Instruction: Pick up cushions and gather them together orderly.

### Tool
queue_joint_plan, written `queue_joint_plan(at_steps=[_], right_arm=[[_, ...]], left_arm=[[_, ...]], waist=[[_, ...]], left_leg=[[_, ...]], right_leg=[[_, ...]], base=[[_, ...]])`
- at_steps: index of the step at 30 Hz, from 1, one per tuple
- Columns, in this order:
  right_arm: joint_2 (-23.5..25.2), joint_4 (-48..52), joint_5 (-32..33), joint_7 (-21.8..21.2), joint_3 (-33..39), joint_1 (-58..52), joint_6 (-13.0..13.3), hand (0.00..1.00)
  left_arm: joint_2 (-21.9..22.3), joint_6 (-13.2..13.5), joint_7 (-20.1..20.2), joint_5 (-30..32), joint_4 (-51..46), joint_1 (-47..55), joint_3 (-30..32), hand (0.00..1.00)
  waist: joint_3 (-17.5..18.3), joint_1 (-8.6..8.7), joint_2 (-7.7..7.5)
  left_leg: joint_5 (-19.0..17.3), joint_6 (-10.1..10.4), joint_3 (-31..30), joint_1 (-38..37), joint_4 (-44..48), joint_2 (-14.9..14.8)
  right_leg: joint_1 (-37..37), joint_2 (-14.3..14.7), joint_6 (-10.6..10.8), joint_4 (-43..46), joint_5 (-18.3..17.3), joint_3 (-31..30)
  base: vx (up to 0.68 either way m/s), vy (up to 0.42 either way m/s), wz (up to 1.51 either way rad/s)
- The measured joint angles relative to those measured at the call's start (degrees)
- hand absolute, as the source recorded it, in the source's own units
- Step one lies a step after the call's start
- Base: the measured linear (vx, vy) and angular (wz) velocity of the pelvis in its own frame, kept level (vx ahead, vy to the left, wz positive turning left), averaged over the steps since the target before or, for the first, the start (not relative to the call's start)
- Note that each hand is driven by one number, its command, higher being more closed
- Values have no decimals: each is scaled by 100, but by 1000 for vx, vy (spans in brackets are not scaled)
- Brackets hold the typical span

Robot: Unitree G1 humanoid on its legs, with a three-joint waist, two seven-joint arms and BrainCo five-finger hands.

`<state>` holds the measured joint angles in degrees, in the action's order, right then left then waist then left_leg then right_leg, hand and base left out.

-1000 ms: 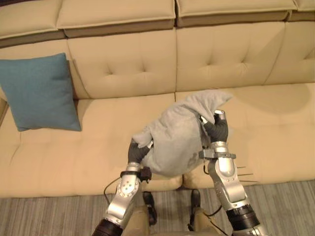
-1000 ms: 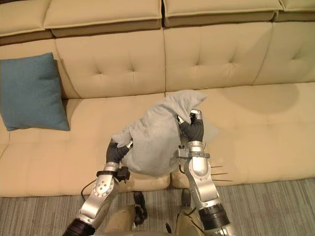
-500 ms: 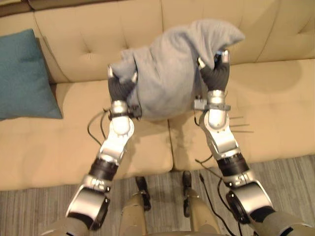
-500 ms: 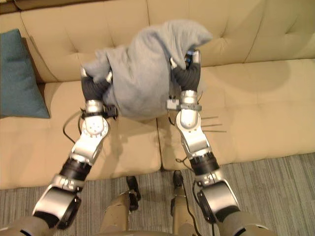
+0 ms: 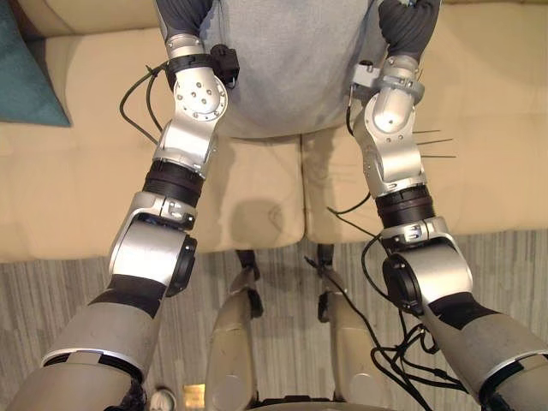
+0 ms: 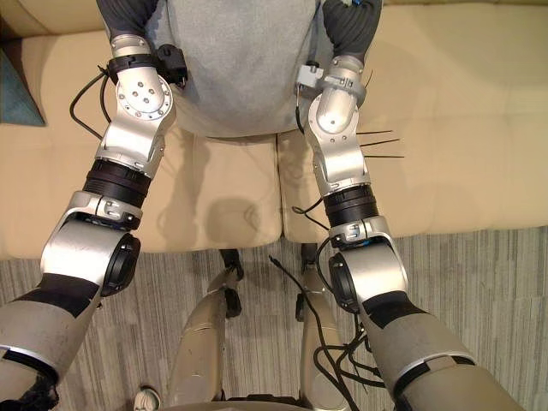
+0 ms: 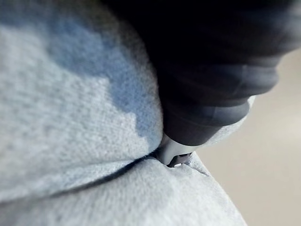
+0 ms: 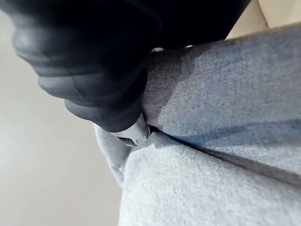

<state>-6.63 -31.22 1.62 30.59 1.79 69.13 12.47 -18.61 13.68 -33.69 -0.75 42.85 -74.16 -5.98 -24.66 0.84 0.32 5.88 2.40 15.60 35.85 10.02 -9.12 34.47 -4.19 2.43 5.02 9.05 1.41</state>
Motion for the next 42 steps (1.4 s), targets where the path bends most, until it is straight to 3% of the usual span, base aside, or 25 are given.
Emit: queue_joint_plan(at_steps=[6, 9, 15, 20, 25, 28, 31, 32, 35, 38, 42], right_arm=[[-72, 177, 0, 64, 53, 252, -12, 0], [-129, 337, 4, 51, 62, 252, -39, 0], [-898, 602, 326, -265, 57, 257, -13, 0], [-1722, 1086, 655, -480, 68, 240, 78, 0], [-2001, 1616, 982, -834, 284, -905, 191, 0], [-2020, 1937, 1027, -1096, 280, -2242, 232, 0], [-1762, 2000, 1021, -1472, 270, -3765, 231, 0], [-1511, 2144, 1000, -1638, 259, -4544, 232, 0], [-1026, 2038, 890, -2074, 227, -6019, 237, 0], [-744, 1428, 621, -2410, 224, -7151, 238, 0], [-723, 502, 204, -2769, 235, -7941, 227, 0]], left_arm=[[-18, 9, 119, -267, -8, -219, 445, 0], [-226, 5, 150, -281, -8, -218, 476, 0], [-952, -18, 708, -792, -11, -115, 646, 0], [-1406, 32, 869, -987, -543, 284, 711, 0], [-1449, 150, 1028, -1167, -1365, 1409, 907, 0], [-1272, 300, 1259, -1346, -2092, 2811, 934, 0], [-505, 313, 1593, -1360, -2490, 4392, 830, 0], [-91, 312, 1748, -1311, -2556, 5225, 666, 0], [580, 272, 2150, -967, -2500, 6861, 304, 0], [697, 270, 2441, -581, -2053, 7924, 263, 0], [708, 236, 2755, -340, -1262, 8499, 533, 0]], waist=[[-9, -14, -1], [-9, -29, -1], [-10, -89, 2], [-11, -95, 5], [-3, -164, 9], [2, -179, 8], [26, -176, 8], [185, -181, 8], [418, -177, 9], [816, -160, 33], [1270, -139, 90]], left_leg=[[6, 8, 18, 148, 2, -22], [3, 11, 34, 157, 0, -46], [2, 13, 39, 156, 35, -107], [1, 14, 35, 111, 104, -125], [-4, 17, -14, -126, 116, -132], [-30, 17, -53, -315, 115, -117], [-117, -7, -106, -613, 119, -87], [-239, 13, -108, -677, 167, -82], [-377, 12, -114, -1010, 193, -56], [-403, 18, -135, -1440, -20, 14], [-396, 23, -156, -1983, -348, 126]], right_leg=[[170, 13, -1, 2, 12, -90], [185, 34, -1, 2, 12, -129], [208, 46, -1, 71, 10, -117], [167, 47, 10, 198, -26, -86], [-29, 26, -6, 467, -261, 39], [-203, 14, 2, 580, -392, 87], [-557, 13, 21, 590, -522, 172], [-640, 2, 29, 598, -595, 176], [-981, -23, 58, 597, -741, 171], [-1348, -66, 99, 547, -883, 210], [-1854, -118, 155, 312, -933, 282]], base=[[10, -22, -2], [11, -40, -2], [-14, -42, -2], [-29, -41, 3], [-22, -61, 13], [9, -54, 13], [37, -39, 16], [52, -22, 6], [85, -9, 3], [103, -18, 7], [95, 2, 4]])
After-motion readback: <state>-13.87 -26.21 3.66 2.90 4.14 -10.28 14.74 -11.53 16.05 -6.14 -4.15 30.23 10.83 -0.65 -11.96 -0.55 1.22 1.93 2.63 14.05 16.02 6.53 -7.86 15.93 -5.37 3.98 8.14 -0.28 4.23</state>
